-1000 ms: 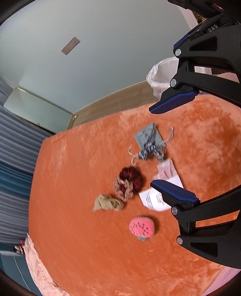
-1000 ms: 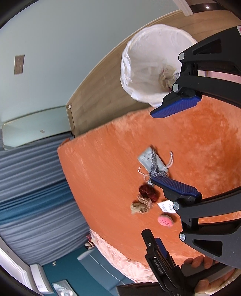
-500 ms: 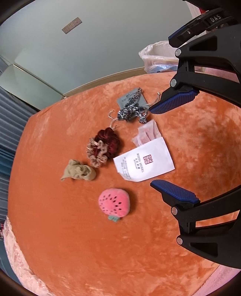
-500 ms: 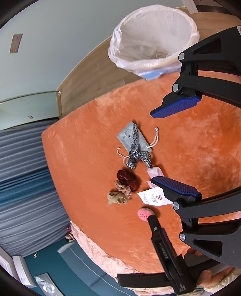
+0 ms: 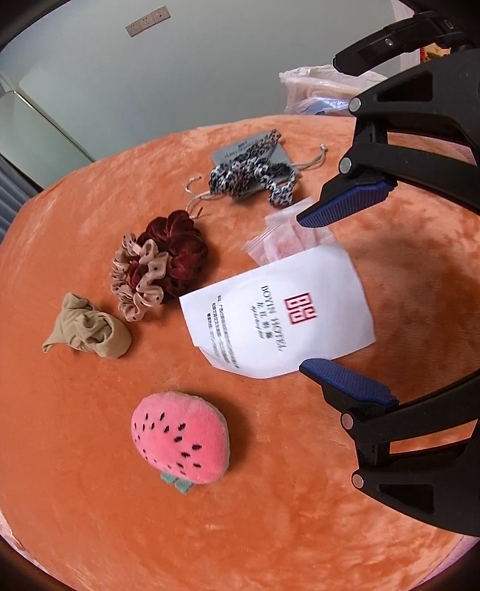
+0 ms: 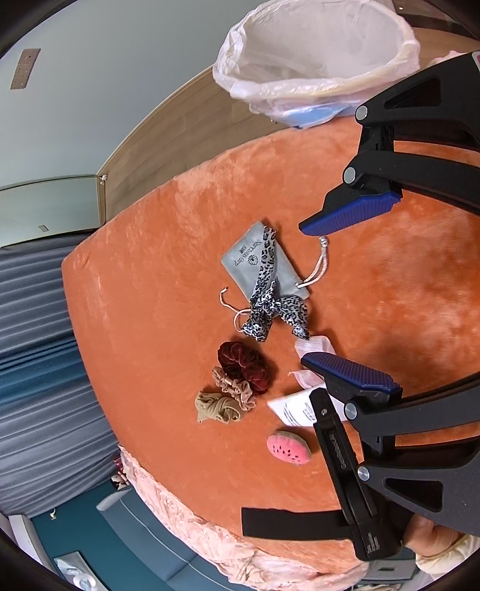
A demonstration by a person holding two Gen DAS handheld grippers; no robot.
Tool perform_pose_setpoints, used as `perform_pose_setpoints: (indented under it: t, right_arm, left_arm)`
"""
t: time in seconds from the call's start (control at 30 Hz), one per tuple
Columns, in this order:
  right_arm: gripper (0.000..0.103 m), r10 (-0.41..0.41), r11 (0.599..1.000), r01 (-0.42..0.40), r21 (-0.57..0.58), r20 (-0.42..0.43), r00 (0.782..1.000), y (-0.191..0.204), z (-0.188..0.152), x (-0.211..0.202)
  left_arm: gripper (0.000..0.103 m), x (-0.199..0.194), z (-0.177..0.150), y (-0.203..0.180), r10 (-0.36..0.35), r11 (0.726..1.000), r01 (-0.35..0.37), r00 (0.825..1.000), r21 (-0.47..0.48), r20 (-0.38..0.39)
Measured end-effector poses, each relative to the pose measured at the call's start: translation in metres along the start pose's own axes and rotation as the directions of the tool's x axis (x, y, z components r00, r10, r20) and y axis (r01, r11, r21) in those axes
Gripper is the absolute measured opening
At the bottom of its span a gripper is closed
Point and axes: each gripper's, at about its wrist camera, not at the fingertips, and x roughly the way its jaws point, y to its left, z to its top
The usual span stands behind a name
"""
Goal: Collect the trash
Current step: 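Grasp the white paper tag with the left tool while the right tool grasps the leopard-print hanger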
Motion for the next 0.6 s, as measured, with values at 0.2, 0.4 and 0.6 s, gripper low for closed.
perform_pose_setpoints:
  t: [0.2,0.4,0.6]
  right_arm:
    - [0.063,0.003,1.0,-0.003,-0.011,-0.019,1.0,0.005,0.016,0.028]
    - [0.063,0.008,1.0,-0.008,-0.01,-0.047,0.999,0.01,0.03,0.062]
    - [0.06,0.011,1.0,-0.011,-0.006,-0.094,0.996,0.013,0.032,0.1]
  left_arm:
    - [0.072,0.014,0.016,0.01,-0.005,0.996,0.003,1.0,-0.088,-0.016]
    - [0.062,0.014,0.022,0.018,0.0,0.996,0.0,1.0,-0.09,0.0]
    - [0.011,0.01,0.022,0.042,-0.037,0.991,0.035,0.999,-0.128,-0.008]
